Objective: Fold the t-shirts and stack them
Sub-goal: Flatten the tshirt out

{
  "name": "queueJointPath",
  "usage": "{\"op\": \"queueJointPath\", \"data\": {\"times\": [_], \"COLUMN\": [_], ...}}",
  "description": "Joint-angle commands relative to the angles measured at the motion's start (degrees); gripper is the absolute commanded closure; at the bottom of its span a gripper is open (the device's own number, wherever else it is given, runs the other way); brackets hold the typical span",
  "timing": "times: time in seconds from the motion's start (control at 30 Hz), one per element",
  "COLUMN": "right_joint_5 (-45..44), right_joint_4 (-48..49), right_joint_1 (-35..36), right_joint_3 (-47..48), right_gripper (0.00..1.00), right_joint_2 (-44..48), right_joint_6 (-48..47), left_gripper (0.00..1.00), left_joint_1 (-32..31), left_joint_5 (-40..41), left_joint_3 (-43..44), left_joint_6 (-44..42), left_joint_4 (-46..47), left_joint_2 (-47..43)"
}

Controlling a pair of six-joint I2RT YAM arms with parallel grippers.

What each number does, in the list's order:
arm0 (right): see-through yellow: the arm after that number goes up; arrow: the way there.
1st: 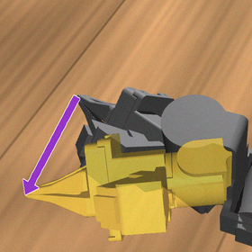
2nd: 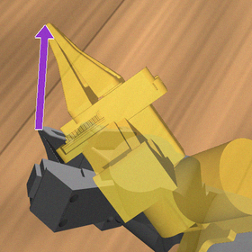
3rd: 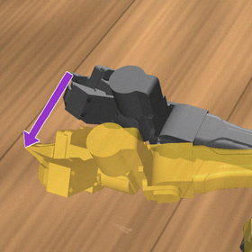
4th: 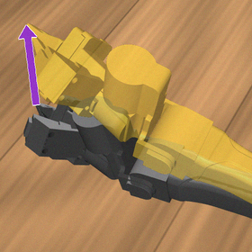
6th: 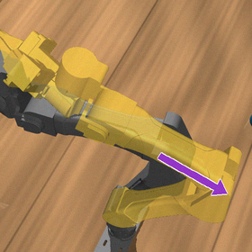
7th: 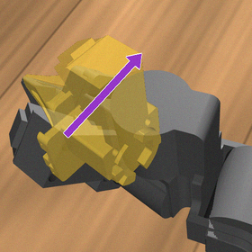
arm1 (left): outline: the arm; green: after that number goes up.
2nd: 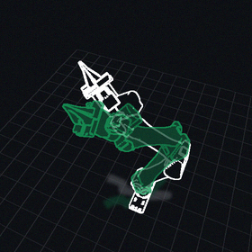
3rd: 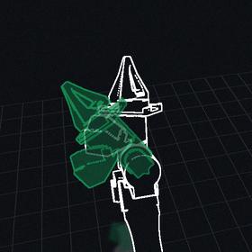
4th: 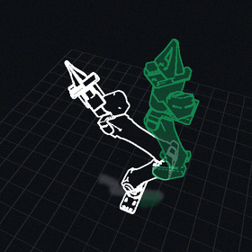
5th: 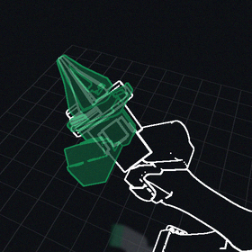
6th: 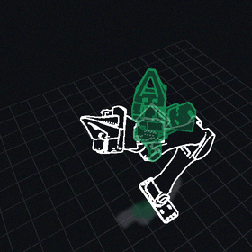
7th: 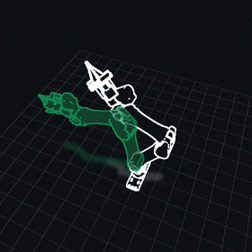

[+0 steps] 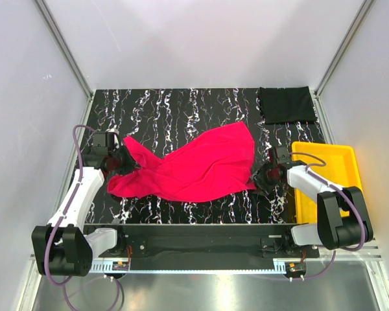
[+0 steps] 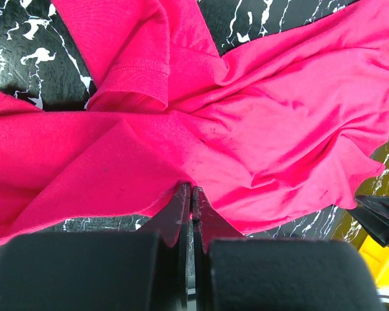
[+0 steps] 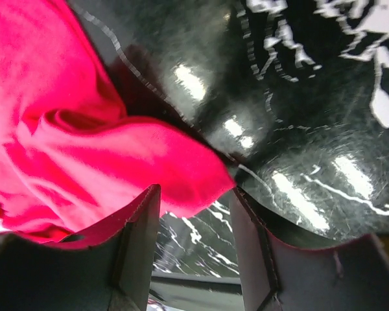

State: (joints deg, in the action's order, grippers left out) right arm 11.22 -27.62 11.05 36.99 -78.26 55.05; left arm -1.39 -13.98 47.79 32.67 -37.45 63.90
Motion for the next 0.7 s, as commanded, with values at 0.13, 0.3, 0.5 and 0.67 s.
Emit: {"op": "queueJointPath", "data": {"times": [0.13,0.3,0.5,0.67], "right_joint_5": [-0.15,-0.24,1.87,0.2], "right_joint_4": [7.49,8.98,8.63,4.78], "right_joint_1": [-3.05,-3.4,-3.4,-3.49], "right_joint_3": [-4.2,-4.21,5.51,22.73], "right_gripper": [0.49,0.64,1.0,1.0], "right_joint_2": [0.75,-1.98,-3.13,-7.24], "right_joint_6": [6.56,7.36,2.09,-4.49], "left_gripper": [1.0,1.0,1.0,1.0], "left_joint_1": [0.16,0.07,0.16,0.16], "left_joint_5": [-1.93,-1.76,-1.58,1.5], "left_joint_3": [1.17,1.34,7.64,20.3], "left_joint_6": [-0.15,-0.32,-1.64,-5.06], "left_joint_4": [1.24,1.24,1.85,5.36], "left_joint_2": [0.0,0.09,1.05,8.14]}}
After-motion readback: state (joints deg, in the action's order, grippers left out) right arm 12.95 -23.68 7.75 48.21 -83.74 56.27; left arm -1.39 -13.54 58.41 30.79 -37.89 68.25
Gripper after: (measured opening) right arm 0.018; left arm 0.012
